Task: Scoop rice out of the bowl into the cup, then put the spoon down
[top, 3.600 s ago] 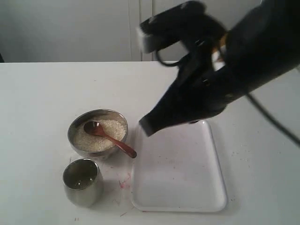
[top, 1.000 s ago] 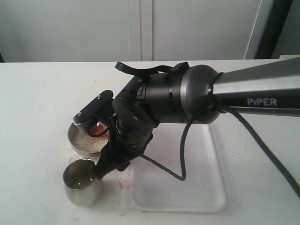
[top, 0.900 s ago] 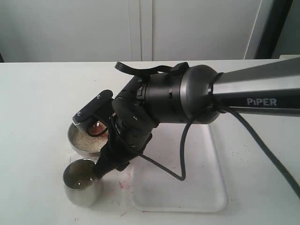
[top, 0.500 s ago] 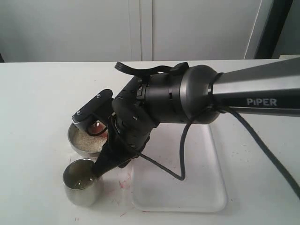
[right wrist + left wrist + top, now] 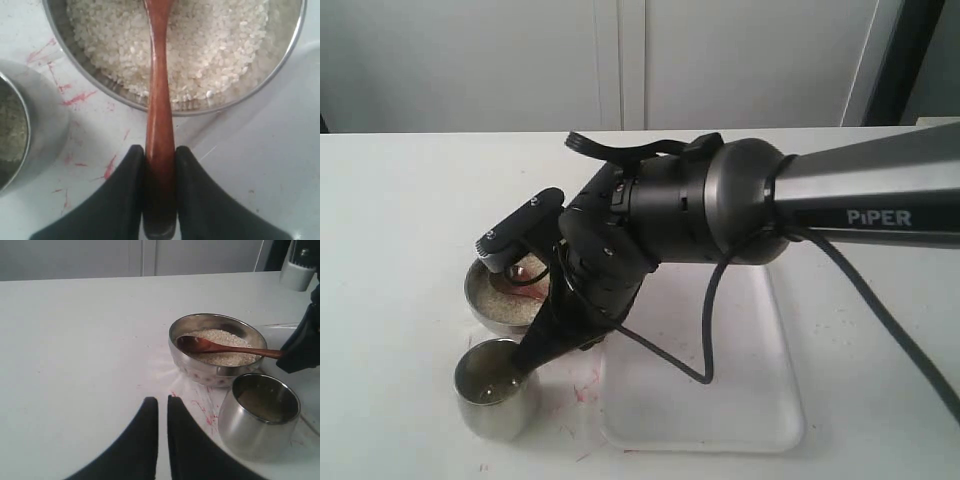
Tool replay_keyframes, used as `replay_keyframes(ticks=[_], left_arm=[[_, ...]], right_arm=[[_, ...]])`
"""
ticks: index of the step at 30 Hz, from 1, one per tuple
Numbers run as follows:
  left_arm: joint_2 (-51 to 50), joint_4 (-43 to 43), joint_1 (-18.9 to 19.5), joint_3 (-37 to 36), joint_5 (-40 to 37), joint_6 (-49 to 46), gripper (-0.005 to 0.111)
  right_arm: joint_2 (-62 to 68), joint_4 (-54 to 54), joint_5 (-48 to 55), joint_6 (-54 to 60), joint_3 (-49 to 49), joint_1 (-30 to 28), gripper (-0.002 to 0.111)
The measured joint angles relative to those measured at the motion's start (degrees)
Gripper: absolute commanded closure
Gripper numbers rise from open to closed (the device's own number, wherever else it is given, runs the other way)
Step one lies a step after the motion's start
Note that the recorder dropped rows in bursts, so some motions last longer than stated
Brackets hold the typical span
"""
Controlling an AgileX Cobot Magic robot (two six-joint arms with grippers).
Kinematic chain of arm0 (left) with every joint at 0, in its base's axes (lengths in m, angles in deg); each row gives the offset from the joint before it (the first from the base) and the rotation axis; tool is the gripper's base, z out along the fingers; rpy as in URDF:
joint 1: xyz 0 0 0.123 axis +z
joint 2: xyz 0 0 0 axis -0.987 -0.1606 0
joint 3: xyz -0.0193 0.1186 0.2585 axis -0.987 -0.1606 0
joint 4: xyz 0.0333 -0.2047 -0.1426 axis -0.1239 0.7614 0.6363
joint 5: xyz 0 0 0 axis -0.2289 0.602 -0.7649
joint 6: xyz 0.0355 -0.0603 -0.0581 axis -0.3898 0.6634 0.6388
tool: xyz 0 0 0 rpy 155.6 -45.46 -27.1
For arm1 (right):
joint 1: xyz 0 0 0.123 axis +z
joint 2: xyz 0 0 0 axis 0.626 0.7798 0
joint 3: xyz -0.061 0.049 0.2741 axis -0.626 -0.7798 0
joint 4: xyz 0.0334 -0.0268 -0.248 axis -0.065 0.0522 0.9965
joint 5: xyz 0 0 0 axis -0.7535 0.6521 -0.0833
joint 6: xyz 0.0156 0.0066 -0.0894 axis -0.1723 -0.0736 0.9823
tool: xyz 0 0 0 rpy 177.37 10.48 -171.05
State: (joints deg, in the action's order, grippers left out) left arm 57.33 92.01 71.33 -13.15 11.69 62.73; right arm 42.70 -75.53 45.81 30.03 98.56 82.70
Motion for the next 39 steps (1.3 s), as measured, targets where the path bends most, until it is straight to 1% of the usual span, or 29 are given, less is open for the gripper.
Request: replay_keyframes(ticks=[7,12,13,15,17,18,20,22,24,31,35,39], left_arm=[[0.0,0.0,0.0,0.0,0.0,0.0,0.092],[0.0,0.0,0.0,0.0,0.0,0.0,0.092],[0.0,0.0,0.0,0.0,0.0,0.0,0.092],[0.0,0.0,0.0,0.0,0.0,0.0,0.092],[0.0,0.0,0.0,0.0,0.0,0.0,0.092],[0.0,0.0,0.0,0.0,0.0,0.0,0.092],[0.0,0.0,0.0,0.0,0.0,0.0,0.092],[0.0,0.0,0.0,0.0,0.0,0.0,0.092],[0.0,0.0,0.0,0.0,0.0,0.0,0.092],[0.0,0.0,0.0,0.0,0.0,0.0,0.092],[0.0,0.0,0.0,0.0,0.0,0.0,0.092],[0.0,0.0,0.0,0.0,0.0,0.0,0.092]], right_arm=[[-4.2,0.0,2.4,-0.1,0.0,0.0,0.108],[-11.9,0.5,9.0,1.5,0.0,0.3,0.108],[-13.2,1.5,11.7,1.9,0.0,0.8,0.108],[-15.4,5.5,16.3,2.4,0.0,2.6,0.108],[-16.9,11.7,22.3,2.5,0.0,6.1,0.108],[-17.3,16.3,24.9,1.9,0.0,9.0,0.108],[-17.3,22.9,26.8,1.3,0.0,13.4,0.108],[-15.8,29.4,26.8,-1.5,0.0,15.6,0.108],[-12.9,35.7,27.0,-2.9,0.0,15.9,0.108],[-0.8,48.8,29.1,-3.5,0.0,16.0,0.108],[2.3,52.6,28.7,-6.3,0.0,16.0,0.108],[2.6,53.9,27.2,-7.3,0.0,16.0,0.108]])
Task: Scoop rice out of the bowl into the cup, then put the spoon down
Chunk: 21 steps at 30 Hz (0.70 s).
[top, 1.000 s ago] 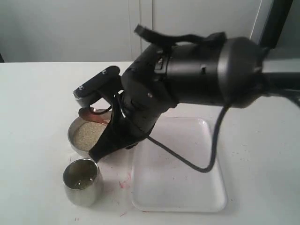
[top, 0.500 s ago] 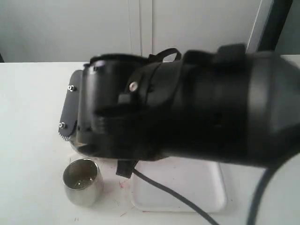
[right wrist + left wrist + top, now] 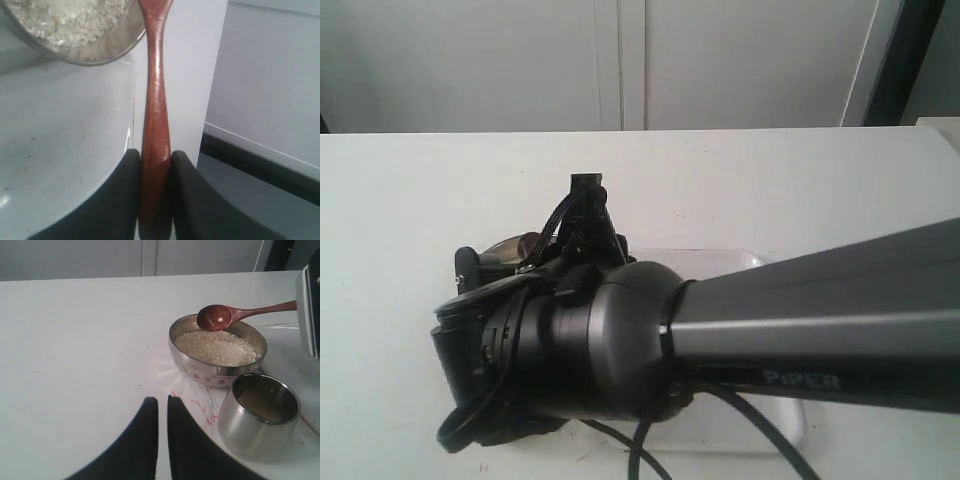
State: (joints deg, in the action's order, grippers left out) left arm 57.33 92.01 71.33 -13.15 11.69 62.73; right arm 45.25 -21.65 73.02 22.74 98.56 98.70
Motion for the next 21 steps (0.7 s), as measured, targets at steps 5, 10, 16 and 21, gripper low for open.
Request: replay_keyframes(ticks=[5,10,16,21], left_arm=[[0.0,0.0,0.0,0.0,0.0,0.0,0.092],[0.0,0.0,0.0,0.0,0.0,0.0,0.092],[0.0,0.0,0.0,0.0,0.0,0.0,0.092],[0.0,0.0,0.0,0.0,0.0,0.0,0.092]], right_arm=[[0.0,0.0,-1.3,-0.3,0.0,-2.5,0.108],[0.0,-1.4,-2.7,-0.3,0.0,-3.0,0.108],[0.0,-3.1,-4.7,-0.3,0.0,-3.0,0.108],[0.0,-3.1,-4.9,-0.3,0.0,-3.4,0.108]])
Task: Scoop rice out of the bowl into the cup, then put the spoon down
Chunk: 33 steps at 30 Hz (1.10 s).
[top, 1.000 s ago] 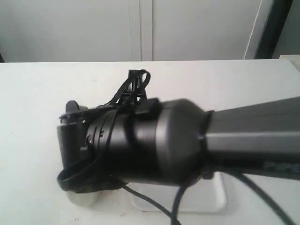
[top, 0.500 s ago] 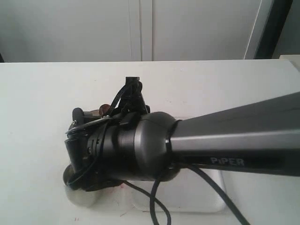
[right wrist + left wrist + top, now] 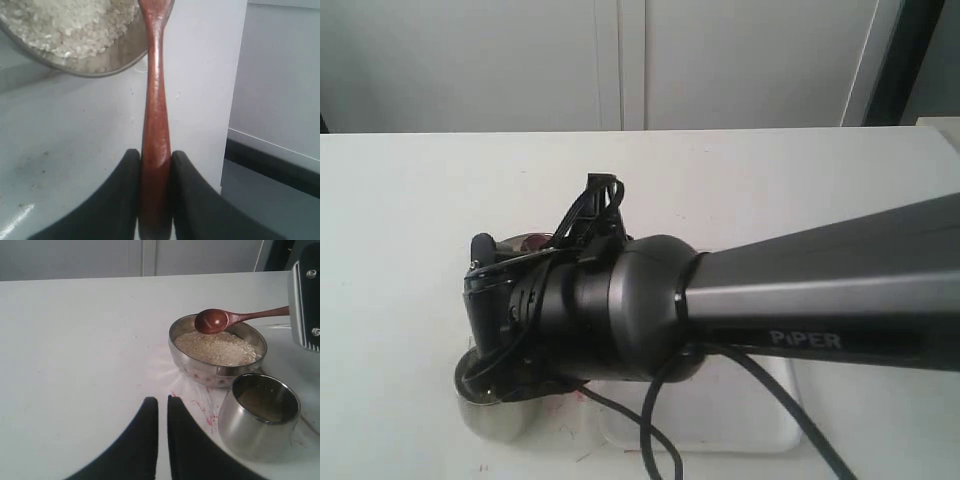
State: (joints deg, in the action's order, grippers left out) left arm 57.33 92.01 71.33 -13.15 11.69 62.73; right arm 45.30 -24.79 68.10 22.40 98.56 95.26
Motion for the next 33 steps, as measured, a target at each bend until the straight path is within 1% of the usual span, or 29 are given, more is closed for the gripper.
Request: replay_keyframes(ticks=[5,23,33], left_arm=[[0.0,0.0,0.0,0.0,0.0,0.0,0.092],[0.0,0.0,0.0,0.0,0.0,0.0,0.092],[0.0,0.0,0.0,0.0,0.0,0.0,0.092]], right_arm=[[0.0,0.0,0.0,-0.1,0.0,-1.1,0.108],[0.0,-2.5,-3.7,-0.1,0.0,-1.3,0.108],[0.0,-3.9,-3.8,-0.1,0.0,-2.8,0.108]])
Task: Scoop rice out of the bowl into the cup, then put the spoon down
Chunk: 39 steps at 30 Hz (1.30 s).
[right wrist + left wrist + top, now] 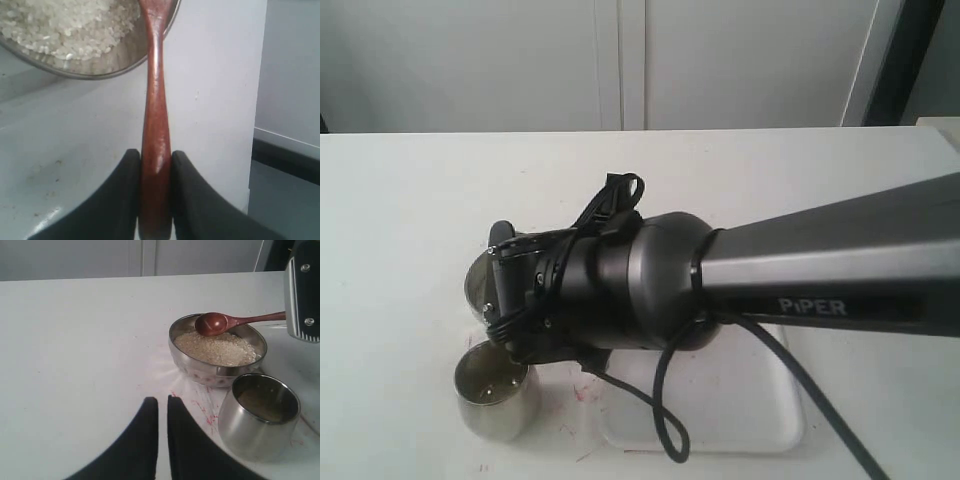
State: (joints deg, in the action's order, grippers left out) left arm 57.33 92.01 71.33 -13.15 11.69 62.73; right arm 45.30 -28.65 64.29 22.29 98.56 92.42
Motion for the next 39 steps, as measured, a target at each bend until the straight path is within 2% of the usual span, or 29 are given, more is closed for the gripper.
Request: replay_keyframes(ticks=[39], left_arm=[[0.0,0.0,0.0,0.0,0.0,0.0,0.092]], right_arm=[[0.0,-12.2,-2.9,0.0,0.1,0.0,0.108]])
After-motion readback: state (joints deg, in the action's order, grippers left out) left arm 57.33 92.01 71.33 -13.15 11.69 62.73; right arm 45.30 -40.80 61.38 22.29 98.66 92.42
